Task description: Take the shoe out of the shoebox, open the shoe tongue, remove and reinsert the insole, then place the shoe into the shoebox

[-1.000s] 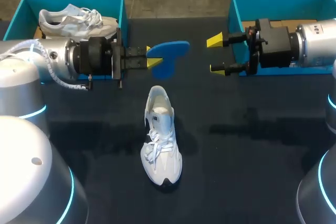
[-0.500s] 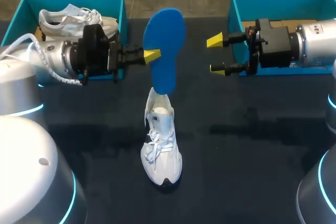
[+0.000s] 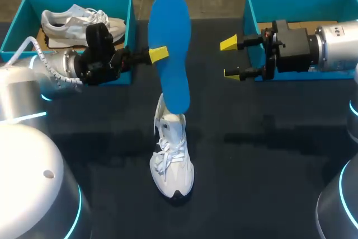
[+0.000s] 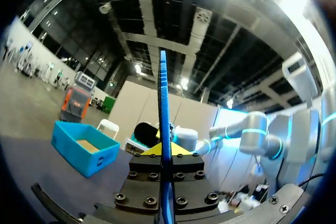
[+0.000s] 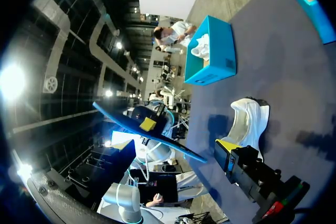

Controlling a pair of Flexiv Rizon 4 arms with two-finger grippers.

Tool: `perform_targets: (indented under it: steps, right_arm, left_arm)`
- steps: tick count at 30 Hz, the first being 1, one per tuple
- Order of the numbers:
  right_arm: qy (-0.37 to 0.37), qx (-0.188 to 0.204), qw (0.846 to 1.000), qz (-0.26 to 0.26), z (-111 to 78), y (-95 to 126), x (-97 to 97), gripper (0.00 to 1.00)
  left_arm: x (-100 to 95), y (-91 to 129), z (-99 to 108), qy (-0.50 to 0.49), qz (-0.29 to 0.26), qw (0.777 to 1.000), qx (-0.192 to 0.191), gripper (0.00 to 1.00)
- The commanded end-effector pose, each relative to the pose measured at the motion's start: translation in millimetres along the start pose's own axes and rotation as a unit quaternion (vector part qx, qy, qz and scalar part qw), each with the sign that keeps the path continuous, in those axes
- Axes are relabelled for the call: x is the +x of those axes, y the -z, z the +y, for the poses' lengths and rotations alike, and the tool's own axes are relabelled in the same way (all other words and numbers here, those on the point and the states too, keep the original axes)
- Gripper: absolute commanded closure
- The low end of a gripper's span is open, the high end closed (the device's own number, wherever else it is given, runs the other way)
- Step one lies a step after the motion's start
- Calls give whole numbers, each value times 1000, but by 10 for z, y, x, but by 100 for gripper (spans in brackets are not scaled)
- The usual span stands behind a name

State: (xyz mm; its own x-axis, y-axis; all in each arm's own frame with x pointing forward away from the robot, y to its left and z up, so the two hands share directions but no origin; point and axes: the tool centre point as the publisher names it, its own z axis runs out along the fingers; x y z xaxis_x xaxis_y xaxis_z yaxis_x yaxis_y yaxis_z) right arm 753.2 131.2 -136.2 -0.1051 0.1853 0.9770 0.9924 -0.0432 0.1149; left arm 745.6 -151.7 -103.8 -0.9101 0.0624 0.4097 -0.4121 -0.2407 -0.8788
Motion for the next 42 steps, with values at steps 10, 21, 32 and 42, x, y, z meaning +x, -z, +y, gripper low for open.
perform_targets:
  steps: [10, 21, 32, 42]
  right_arm:
    - [0, -1, 1000, -1, -4, -6, 1, 0]
    - [0, -1, 1000, -1, -4, -6, 1, 0]
    - [9, 6, 997, -81, -27, -27, 216, 0]
    - [32, -6, 987, -157, -31, -67, 531, 0]
  left_arm:
    - [-44, -21, 39, 223, 3, 973, 65, 100]
    - [-70, -7, 92, 284, -16, 957, 54, 100]
    - [-147, 19, 153, 364, -29, 930, 51, 100]
    - [-180, 10, 157, 418, -36, 906, 64, 100]
